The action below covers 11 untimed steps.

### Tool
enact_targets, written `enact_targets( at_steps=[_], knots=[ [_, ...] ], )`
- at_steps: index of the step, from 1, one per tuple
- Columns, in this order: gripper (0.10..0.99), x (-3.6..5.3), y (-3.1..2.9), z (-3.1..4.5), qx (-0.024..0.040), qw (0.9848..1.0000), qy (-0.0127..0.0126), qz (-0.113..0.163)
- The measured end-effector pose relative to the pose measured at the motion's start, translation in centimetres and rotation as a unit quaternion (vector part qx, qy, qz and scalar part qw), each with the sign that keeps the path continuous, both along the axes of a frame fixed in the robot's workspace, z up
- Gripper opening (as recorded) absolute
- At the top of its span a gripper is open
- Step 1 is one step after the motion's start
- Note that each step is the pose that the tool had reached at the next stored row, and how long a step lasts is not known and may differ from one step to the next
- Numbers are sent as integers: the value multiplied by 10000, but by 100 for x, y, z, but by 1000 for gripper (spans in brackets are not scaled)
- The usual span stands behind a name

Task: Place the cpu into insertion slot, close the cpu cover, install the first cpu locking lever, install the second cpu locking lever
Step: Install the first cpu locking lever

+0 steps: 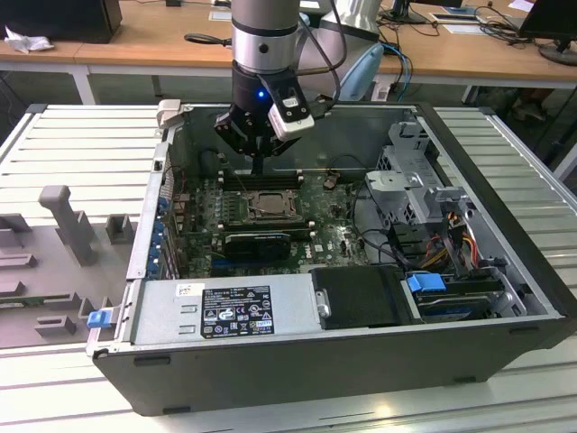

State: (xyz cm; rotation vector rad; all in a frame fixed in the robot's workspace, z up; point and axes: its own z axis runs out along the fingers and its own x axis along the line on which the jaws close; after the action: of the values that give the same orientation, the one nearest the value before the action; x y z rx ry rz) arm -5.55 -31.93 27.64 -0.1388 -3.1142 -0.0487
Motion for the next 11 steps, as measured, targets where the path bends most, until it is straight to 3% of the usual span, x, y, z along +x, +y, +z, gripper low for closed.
enact_targets(
  at_steps=[11],
  knots=[
    [106, -46, 0, 0, 0, 10000, 0, 2]
  ],
)
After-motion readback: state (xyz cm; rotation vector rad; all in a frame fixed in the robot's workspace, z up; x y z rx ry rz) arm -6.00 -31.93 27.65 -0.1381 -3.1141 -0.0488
